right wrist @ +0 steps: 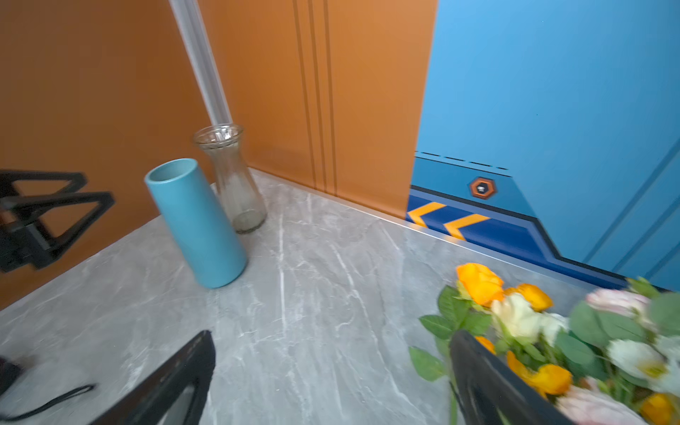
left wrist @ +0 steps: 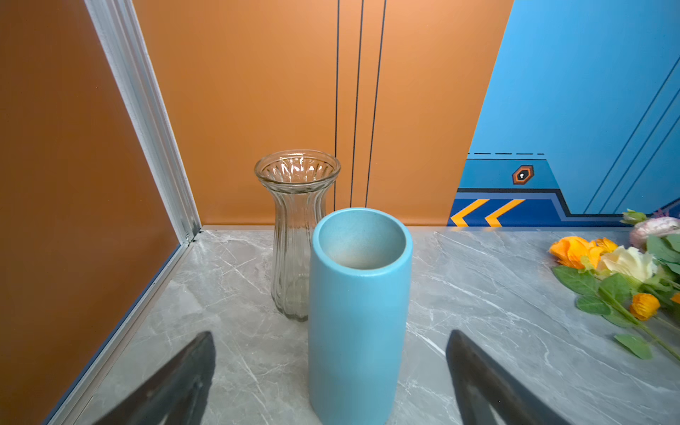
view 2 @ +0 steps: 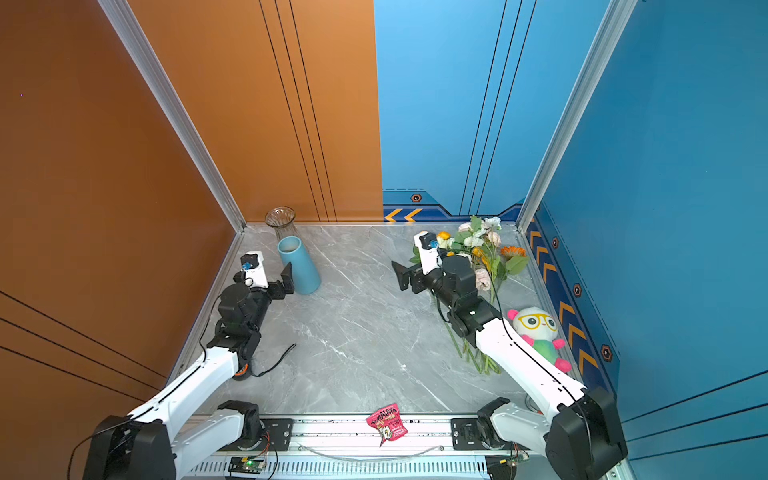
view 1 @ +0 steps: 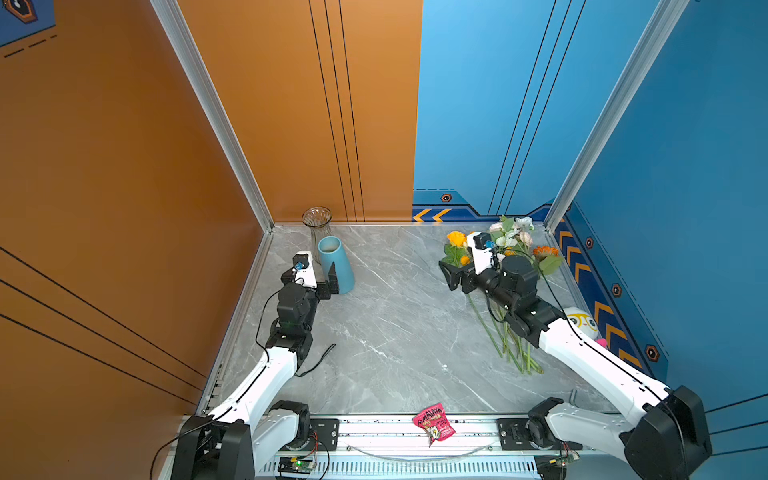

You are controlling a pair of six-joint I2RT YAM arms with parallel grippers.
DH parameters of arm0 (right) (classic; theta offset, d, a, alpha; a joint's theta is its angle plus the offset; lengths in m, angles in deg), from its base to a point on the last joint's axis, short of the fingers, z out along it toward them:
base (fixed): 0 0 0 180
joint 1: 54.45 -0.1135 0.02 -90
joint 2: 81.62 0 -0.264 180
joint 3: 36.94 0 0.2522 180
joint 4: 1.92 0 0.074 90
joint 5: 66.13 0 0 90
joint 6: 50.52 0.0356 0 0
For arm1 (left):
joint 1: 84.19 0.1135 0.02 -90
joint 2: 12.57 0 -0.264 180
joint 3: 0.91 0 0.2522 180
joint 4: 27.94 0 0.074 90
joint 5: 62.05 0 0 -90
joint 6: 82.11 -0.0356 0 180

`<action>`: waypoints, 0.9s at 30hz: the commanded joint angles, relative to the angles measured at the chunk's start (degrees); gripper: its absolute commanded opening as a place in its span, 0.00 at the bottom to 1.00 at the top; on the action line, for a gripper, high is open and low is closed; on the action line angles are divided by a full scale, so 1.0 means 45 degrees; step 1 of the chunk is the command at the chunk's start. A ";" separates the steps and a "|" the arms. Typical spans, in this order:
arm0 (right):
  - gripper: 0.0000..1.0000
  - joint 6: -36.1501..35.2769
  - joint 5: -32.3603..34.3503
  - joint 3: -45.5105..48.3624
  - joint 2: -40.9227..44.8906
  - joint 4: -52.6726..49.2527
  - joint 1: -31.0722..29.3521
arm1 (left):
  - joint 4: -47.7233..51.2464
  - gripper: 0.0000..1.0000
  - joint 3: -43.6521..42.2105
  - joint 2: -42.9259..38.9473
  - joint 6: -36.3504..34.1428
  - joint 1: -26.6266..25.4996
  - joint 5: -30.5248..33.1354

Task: Arrange the flowers into the vase
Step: 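Grasp the light-blue vase with the left gripper while the right gripper moves over the flowers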

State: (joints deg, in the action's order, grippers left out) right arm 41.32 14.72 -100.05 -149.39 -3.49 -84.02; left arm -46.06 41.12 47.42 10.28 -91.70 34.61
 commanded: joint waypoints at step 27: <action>1.00 -0.1030 -0.3422 0.1110 -0.3901 0.4227 -0.3372 | -0.0689 0.98 0.3021 0.5083 -0.1197 0.0158 -0.1010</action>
State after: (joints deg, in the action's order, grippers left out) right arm 37.74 1.37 -95.19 -165.87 13.45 -98.55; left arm -45.12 53.01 69.23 5.75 -91.59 30.87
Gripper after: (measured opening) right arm 0.999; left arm 0.979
